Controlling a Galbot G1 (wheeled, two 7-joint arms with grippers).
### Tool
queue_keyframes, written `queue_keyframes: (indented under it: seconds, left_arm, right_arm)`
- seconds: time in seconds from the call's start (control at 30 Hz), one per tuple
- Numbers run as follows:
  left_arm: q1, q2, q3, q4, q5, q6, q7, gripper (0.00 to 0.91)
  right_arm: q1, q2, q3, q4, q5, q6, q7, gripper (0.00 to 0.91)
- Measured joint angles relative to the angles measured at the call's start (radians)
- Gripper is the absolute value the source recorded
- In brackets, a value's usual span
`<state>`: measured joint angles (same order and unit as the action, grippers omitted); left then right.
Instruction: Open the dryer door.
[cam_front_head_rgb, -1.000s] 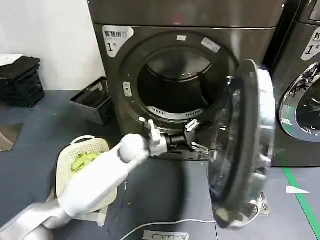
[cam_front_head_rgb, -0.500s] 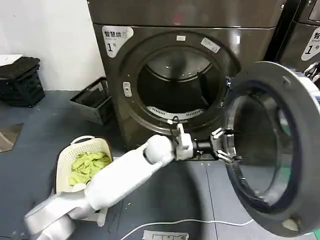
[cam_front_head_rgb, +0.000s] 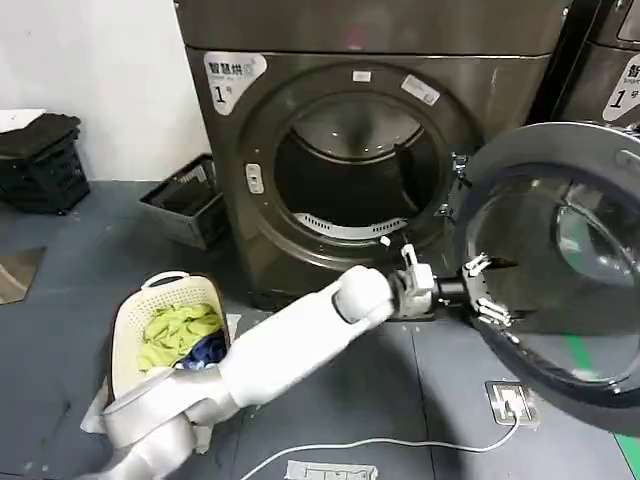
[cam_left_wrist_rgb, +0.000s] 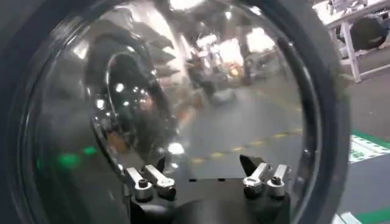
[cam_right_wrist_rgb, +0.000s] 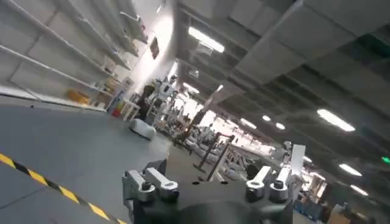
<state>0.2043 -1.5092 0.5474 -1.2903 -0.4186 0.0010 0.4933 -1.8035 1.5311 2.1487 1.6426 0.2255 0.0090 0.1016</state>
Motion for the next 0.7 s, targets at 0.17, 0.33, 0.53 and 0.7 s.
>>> queue_keyframes:
  seconds: [0.17,0.33,0.53,0.7]
  left_arm:
    - [-0.011,-0.041,0.003,0.044,0.015,0.003,-0.043,0.907]
    - [-0.019,-0.081,0.006,0.082,0.027,0.008,-0.074,0.907]
    - [-0.014,-0.100,-0.008,0.133,0.058,0.006,-0.124,0.907]
    - [-0.007,-0.100,-0.017,0.148,0.056,0.013,-0.126,0.907]
  right_arm:
    - [0.005,0.000,0.001,0.002,0.000,0.000,0.002,0.907]
    - [0.003,-0.003,0.004,-0.003,0.000,0.002,0.002,0.907]
    - [0.004,-0.003,0.002,-0.003,-0.004,0.007,0.006,0.907]
    - [0.013,-0.001,-0.008,-0.001,-0.008,0.009,0.006,0.907]
